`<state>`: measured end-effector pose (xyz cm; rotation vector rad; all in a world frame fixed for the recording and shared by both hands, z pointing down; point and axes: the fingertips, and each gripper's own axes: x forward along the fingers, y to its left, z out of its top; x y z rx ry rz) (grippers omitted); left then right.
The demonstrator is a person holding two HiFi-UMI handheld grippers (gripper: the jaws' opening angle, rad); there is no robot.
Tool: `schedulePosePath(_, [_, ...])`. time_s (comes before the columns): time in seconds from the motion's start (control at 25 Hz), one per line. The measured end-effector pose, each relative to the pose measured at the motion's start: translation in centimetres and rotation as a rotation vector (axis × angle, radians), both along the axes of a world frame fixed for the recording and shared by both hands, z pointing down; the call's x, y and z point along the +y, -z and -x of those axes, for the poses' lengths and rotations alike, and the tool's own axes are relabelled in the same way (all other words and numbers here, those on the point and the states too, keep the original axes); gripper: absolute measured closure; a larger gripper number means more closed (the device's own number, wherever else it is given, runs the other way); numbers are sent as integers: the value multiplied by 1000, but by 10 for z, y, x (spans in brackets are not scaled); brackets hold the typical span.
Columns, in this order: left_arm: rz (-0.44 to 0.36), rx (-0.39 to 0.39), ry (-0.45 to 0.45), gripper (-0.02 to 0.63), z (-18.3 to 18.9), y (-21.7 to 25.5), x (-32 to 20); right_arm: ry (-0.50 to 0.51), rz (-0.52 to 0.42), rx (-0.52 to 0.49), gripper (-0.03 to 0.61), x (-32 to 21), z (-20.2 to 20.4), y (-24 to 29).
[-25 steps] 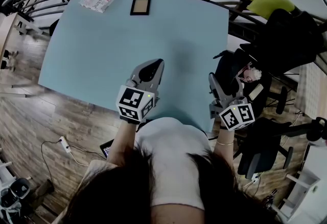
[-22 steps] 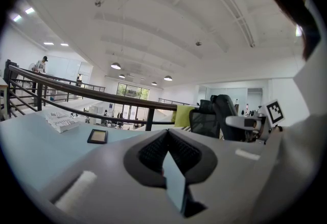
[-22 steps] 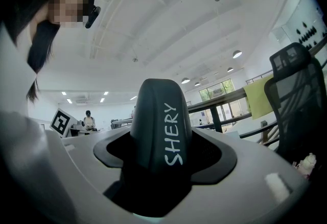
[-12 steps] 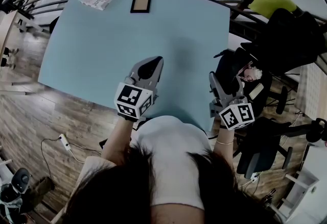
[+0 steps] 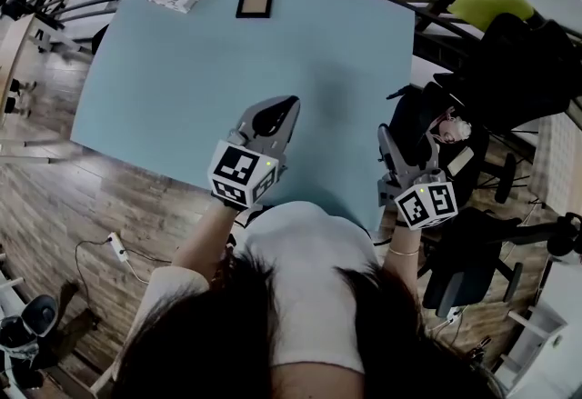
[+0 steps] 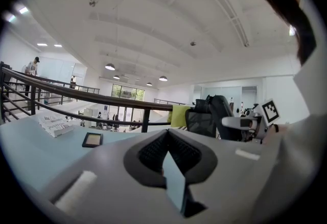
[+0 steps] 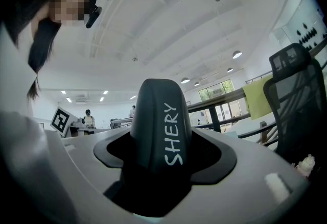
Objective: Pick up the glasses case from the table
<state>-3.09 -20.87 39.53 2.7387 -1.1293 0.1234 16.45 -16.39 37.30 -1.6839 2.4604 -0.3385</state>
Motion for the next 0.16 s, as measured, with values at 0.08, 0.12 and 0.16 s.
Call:
schedulePosePath(0.08, [-5, 6, -6, 557, -2, 3, -2, -7, -6, 7, 250, 0, -1, 2])
schedulePosePath(0.12, [-9, 8, -9, 557, -2, 5, -3, -11, -11, 11, 250, 0, -2, 3])
schedulePosePath(0.16, [-13, 10, -12, 557, -3, 7, -4, -14, -15, 15, 250, 0, -3, 5])
